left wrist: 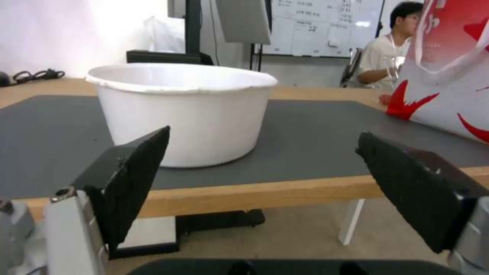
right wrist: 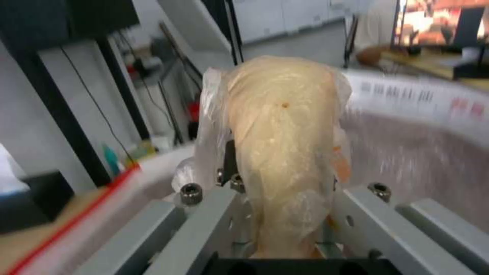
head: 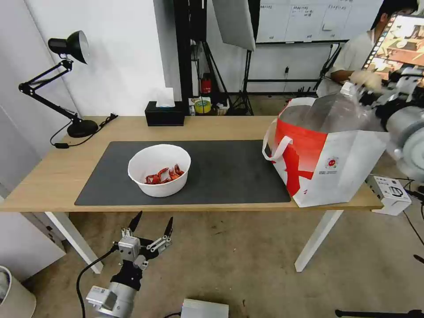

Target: Pick up the trash from the table and place it into the takeout bag.

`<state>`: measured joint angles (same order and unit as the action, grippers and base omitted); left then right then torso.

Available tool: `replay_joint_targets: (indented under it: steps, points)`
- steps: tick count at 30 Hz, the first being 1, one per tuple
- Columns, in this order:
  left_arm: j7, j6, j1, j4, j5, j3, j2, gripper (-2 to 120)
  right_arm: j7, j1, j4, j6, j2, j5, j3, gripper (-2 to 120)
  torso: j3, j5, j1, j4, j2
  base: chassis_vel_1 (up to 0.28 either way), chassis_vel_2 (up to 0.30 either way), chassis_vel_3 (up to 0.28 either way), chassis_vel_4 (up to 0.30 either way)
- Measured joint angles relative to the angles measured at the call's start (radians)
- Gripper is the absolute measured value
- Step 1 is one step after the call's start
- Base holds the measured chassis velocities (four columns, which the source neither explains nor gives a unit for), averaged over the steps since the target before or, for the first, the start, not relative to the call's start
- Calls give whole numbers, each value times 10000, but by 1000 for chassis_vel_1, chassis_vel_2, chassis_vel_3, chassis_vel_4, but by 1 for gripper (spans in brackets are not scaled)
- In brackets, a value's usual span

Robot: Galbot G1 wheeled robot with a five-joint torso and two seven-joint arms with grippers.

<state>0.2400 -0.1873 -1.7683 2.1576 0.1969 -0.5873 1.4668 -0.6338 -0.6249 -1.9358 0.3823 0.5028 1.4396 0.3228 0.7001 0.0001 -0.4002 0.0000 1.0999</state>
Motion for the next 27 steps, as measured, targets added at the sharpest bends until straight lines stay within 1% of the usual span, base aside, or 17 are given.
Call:
replay_joint_targets:
  steps: [2,4,5,6,9,10,12,13,14,15,16,18,20,22,23,25,27]
  points:
    - [0,-2,-12,-10,-8,-14,14,100,-80,41,61,160,61,17,-128,10,0,0,0,0,0,0,0,0,0]
    - [0,-5,-20,-19,-11,-54,31,100,-197,92,145,360,159,67,-250,18,-1,0,1,-1,0,0,0,0,0]
    - [0,-7,-30,-20,-11,-76,37,100,-323,110,175,461,197,127,-288,25,-1,0,1,0,0,0,0,0,0]
    - [0,-7,-30,-20,-11,-76,37,100,-323,110,175,461,197,127,-288,25,-1,0,1,0,0,0,0,0,0]
    - [0,-14,-43,-22,-7,-121,51,100,-465,77,188,519,242,168,-284,39,-1,-1,1,0,0,0,0,0,0]
    - [0,-14,-43,-22,-7,-121,51,100,-465,77,188,519,242,168,-284,39,-1,-1,1,0,0,0,0,0,0]
    - [0,-17,-44,-23,-7,-128,64,100,-476,-15,160,517,242,168,-210,46,-1,-1,1,0,0,0,0,0,0]
    - [0,-17,-44,-22,-7,-130,82,100,-470,-127,122,499,241,167,-102,53,-1,-1,1,-1,0,0,0,0,0]
    - [0,-17,-44,-22,-7,-130,82,100,-470,-127,122,499,241,167,-102,53,-1,-1,1,-1,0,0,0,0,0]
    - [0,-17,-43,-19,-8,-130,87,100,-460,-189,96,489,242,164,-55,59,-1,-1,1,-1,0,0,0,0,0]
    - [0,-17,-42,-15,-9,-131,89,100,-457,-211,89,485,241,163,-40,60,-1,-1,1,-1,0,0,0,0,0]
    - [0,-17,-41,40,-22,-135,104,100,-419,-286,55,446,246,147,38,73,-2,-1,1,-1,0,0,0,0,0]
    - [0,-17,-42,54,-23,-138,106,100,-406,-290,48,435,253,146,45,75,-1,-1,1,-1,0,0,0,0,0]
    - [-1,-17,-62,96,-28,-169,116,100,-237,-303,12,227,280,91,72,87,-1,-1,1,-1,0,0,0,0,0]
    - [-1,-17,-62,96,-28,-169,116,100,-237,-303,12,227,280,91,72,87,-1,-1,1,-1,0,0,0,0,0]
    - [-1,-17,-105,122,-29,-211,132,100,1,-363,-97,-187,348,-5,142,96,-2,-1,1,-1,0,0,0,0,0]
    - [-1,-20,-141,140,-29,-232,139,100,140,-451,-196,-423,403,-38,218,99,-1,-2,1,0,0,0,0,0,0]
